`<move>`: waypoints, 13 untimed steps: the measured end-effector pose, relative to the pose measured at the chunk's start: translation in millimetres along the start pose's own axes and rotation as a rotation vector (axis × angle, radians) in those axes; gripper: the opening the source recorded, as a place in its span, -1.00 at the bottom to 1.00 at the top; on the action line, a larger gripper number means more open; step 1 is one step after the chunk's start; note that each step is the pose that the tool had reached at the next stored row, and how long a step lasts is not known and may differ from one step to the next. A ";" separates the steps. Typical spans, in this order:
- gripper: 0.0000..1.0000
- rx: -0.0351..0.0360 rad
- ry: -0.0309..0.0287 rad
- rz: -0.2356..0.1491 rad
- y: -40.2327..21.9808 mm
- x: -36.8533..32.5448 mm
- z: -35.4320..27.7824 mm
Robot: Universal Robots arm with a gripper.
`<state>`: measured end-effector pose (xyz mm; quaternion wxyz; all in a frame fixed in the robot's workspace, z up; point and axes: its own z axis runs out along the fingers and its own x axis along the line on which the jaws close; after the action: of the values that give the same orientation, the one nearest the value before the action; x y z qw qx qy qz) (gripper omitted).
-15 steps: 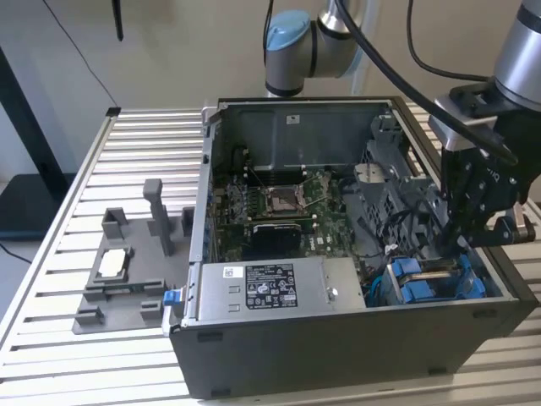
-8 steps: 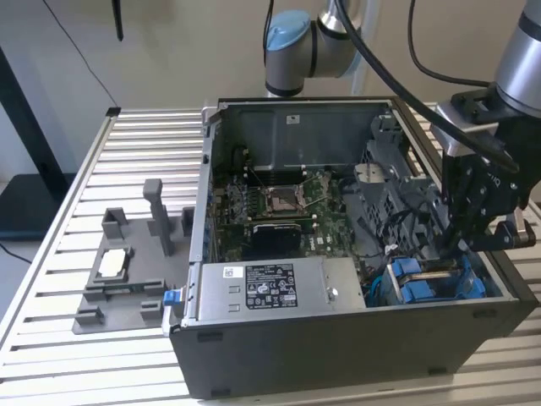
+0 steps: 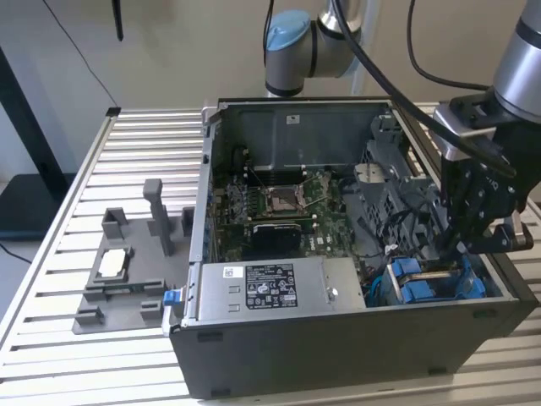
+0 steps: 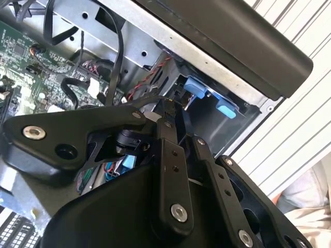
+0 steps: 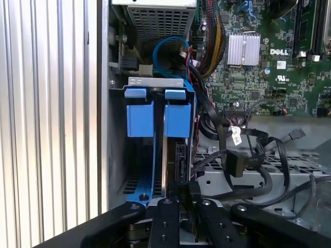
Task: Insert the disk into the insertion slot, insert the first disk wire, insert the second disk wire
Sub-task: 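Insert the first disk wire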
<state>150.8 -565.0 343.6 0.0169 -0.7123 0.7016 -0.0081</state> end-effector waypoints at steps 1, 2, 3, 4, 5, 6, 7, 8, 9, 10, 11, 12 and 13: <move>-0.62 -0.0002 0.0001 0.000 0.0 0.0 0.3; -0.62 -0.0004 0.0000 0.000 0.0 0.0 0.7; -0.62 -0.0004 -0.0001 0.000 0.0 0.0 1.0; -0.62 -0.0004 -0.0001 0.000 0.1 0.0 1.3; -0.62 -0.0004 0.0000 0.000 0.0 0.0 1.6; -0.62 -0.0004 0.0001 0.001 0.0 0.0 1.9; -0.62 -0.0004 0.0001 0.002 0.1 0.0 2.1; -0.62 -0.0004 0.0002 0.003 0.1 0.0 2.3; -0.62 -0.0004 0.0002 0.004 0.1 -0.1 2.4; -0.62 -0.0003 0.0002 0.004 0.1 -0.1 2.5; -0.62 -0.0003 0.0001 0.005 0.1 -0.2 2.7; -0.62 -0.0004 0.0000 0.005 0.1 -0.4 2.8; -0.62 -0.0003 0.0001 0.005 0.1 -0.6 2.8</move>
<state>150.8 -564.4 340.8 0.0168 -0.7105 0.7035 -0.0080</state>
